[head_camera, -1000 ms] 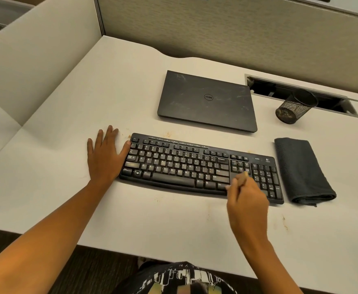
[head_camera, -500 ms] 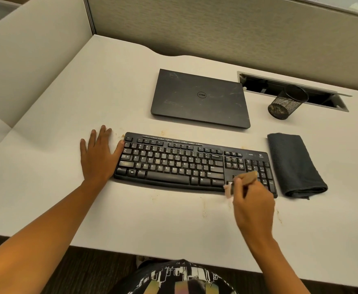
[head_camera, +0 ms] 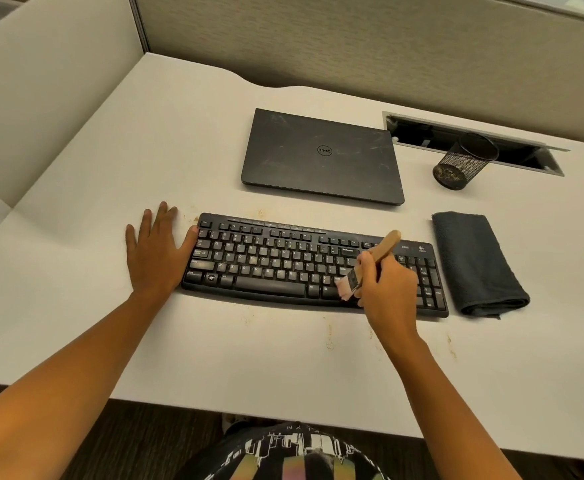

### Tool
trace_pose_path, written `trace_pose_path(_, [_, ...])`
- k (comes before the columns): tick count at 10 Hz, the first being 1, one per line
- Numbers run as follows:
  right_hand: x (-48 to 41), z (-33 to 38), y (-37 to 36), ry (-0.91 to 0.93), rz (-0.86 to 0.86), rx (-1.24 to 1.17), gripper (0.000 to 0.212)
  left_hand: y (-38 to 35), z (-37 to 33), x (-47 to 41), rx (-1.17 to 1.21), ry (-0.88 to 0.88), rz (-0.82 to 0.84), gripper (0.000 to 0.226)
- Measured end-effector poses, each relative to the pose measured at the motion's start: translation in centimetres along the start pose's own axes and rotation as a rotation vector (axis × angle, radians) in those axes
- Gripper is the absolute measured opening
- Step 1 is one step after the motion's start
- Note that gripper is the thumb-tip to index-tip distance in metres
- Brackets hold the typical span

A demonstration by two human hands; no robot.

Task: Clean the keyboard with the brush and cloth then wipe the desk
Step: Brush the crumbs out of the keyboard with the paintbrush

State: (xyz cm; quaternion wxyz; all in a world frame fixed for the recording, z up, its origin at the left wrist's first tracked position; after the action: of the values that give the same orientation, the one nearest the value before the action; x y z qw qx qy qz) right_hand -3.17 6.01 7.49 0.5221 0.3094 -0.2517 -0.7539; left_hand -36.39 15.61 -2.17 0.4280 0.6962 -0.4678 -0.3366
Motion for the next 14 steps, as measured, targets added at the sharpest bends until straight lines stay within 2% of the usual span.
trace_pose_path(2, [-1.0, 0.1, 0.1, -0.067, 0.107, 0.036, 0.034, 0.1, 0.0, 0.0, 0.003, 0.003, 0.003, 0.061])
trace_pose_path(3, [-1.0, 0.4, 0.1, -0.032, 0.063, 0.009, 0.034, 0.0, -0.1, 0.1, 0.001, 0.001, 0.003, 0.061])
trace_pose_path(4, [-0.5, 0.1, 0.2, -0.109, 0.24, 0.036, 0.033, 0.0, 0.0, 0.0, -0.002, 0.005, -0.003, 0.062])
trace_pose_path(5, [0.1, 0.1, 0.8, -0.097, 0.177, 0.009, 0.033, 0.0, 0.0, 0.0, 0.0, 0.0, 0.004, 0.062])
trace_pose_path(6, [1.2, 0.5, 1.2, 0.005, -0.039, -0.097, 0.032, -0.1, 0.0, 0.0, 0.001, 0.003, -0.002, 0.062])
trace_pose_path(7, [2.2, 0.4, 0.2, -0.001, 0.03, -0.127, 0.03, 0.0, 0.0, 0.1, 0.003, 0.005, 0.0, 0.061])
trace_pose_path(8, [2.7, -0.4, 0.7, 0.003, 0.032, 0.031, 0.033, 0.0, -0.1, 0.1, 0.007, 0.005, -0.001, 0.061])
trace_pose_path(9, [2.8, -0.4, 1.5, -0.01, -0.057, -0.035, 0.03, 0.0, 0.0, 0.1, 0.0, 0.001, -0.007, 0.061])
trace_pose_path(10, [2.9, 0.1, 0.9, -0.046, 0.02, -0.289, 0.022, 0.1, 0.0, 0.0, 0.003, -0.001, -0.003, 0.061])
trace_pose_path(11, [3.4, -0.3, 0.3, -0.093, 0.078, -0.301, 0.022, 0.1, -0.1, 0.1, 0.003, 0.0, -0.001, 0.061])
trace_pose_path(12, [3.7, -1.9, 1.9, -0.114, -0.136, -0.072, 0.028, 0.0, 0.0, 0.1, -0.002, -0.002, 0.0, 0.061])
trace_pose_path(13, [4.0, -1.9, 3.2, -0.072, -0.243, 0.002, 0.03, 0.0, 0.0, 0.0, -0.008, -0.005, 0.002, 0.061])
trace_pose_path(14, [4.1, 0.0, 1.7, -0.058, -0.097, -0.267, 0.023, 0.0, 0.0, 0.1, 0.002, -0.002, 0.002, 0.061])
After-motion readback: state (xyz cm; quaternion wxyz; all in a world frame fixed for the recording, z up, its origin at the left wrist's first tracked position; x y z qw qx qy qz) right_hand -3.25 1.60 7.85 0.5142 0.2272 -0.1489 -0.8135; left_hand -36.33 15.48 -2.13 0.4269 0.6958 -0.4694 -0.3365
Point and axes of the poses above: each hand's wrist, its own x-axis away from the middle knuckle, its own y-axis out of the back of the hand, z = x × y, the point moved 3 cm from there along -x, towards the middle knuckle, and after that the axes turned 9 degrees about y, right-handed, at the moved point
